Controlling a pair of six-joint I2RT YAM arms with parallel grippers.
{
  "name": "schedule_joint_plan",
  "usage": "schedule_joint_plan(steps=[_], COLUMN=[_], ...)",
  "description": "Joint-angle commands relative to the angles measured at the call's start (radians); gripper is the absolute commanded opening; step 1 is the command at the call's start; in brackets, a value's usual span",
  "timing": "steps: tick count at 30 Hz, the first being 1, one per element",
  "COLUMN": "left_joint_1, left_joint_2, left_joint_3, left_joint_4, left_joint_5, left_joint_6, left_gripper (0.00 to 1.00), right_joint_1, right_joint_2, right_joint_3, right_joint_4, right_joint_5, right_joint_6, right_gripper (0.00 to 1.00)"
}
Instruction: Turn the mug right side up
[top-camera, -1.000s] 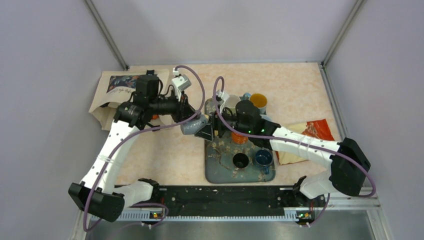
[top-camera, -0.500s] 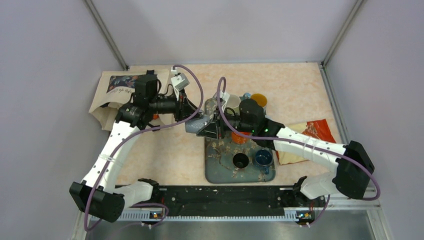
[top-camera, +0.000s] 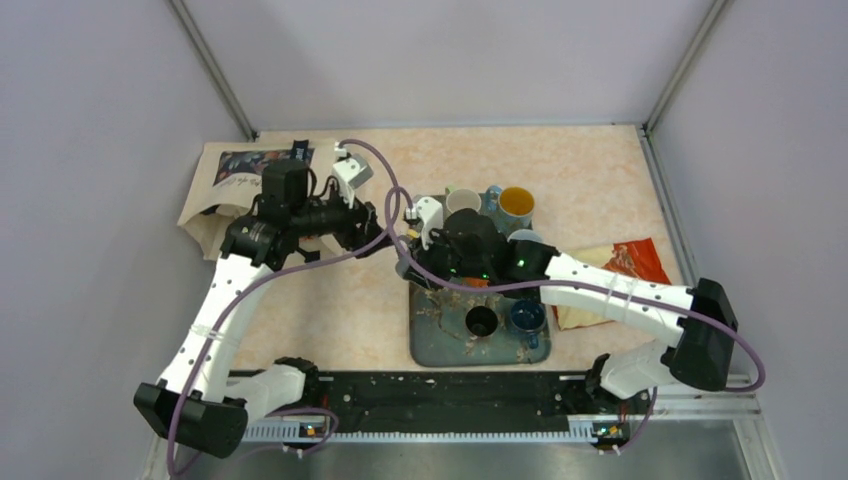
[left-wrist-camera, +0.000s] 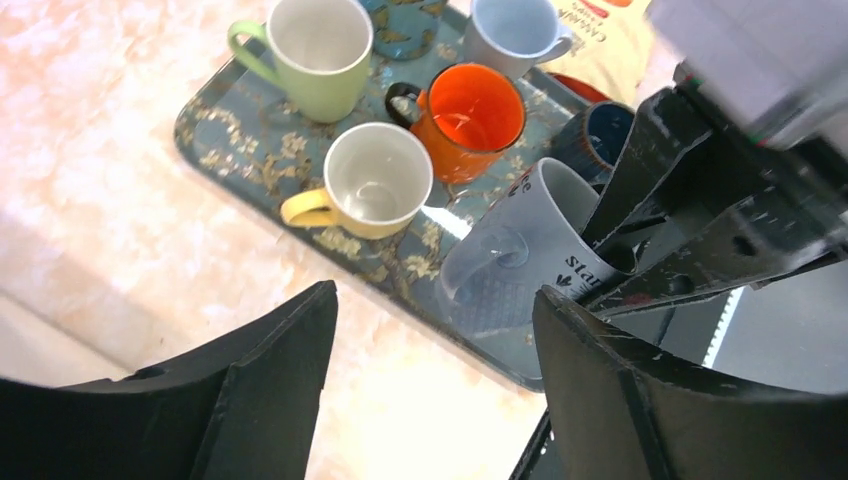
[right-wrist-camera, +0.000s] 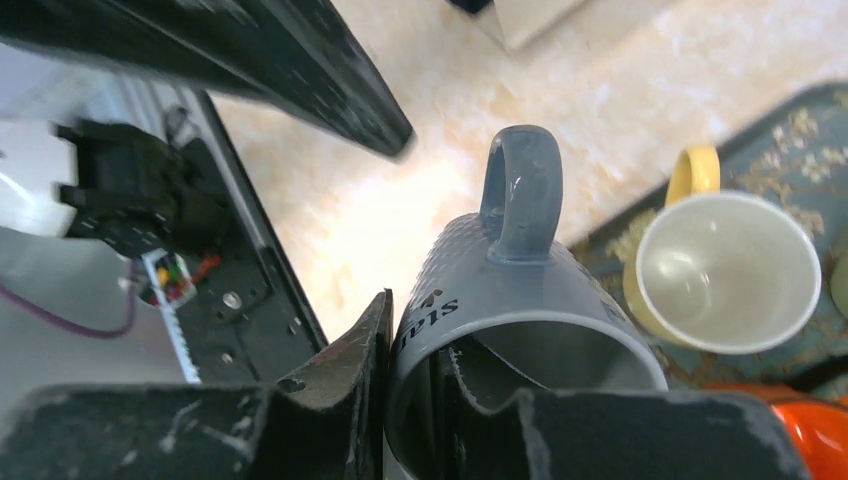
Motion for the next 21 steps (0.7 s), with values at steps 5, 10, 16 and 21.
schedule_joint_plan(steps=[5, 10, 16, 21], left_joint_1=[0.078, 0.201, 0.341, 0.373], left_joint_2=[-0.080, -0.113, -0.135, -0.148], left_joint_3=[-0.018, -0.118, -0.237, -0.316], left_joint_4=[-0.093, -0.057, -0.003, 0.039], left_joint_5=[-0.333, -0.428, -0.434, -0.434], left_joint_6=[0.080, 0.126, 0.158, 0.163], left_gripper=[0.81, 0.84, 0.84, 0.84], right_joint_1=[0.110, 0.162, 0.164, 0.163], right_joint_2=[0.126, 0.284, 0.338, 0.363], right_joint_3=[0.126, 0.187, 0.159, 0.145], right_joint_4=[-0.326, -0.489, -0.502, -0.489], right_joint_5=[0.253, 0.304, 0.278, 0.270], right_joint_6=[-0.036, -0.007, 0.032, 0.037], right_gripper=[0.00, 0.00, 0.00, 0.00])
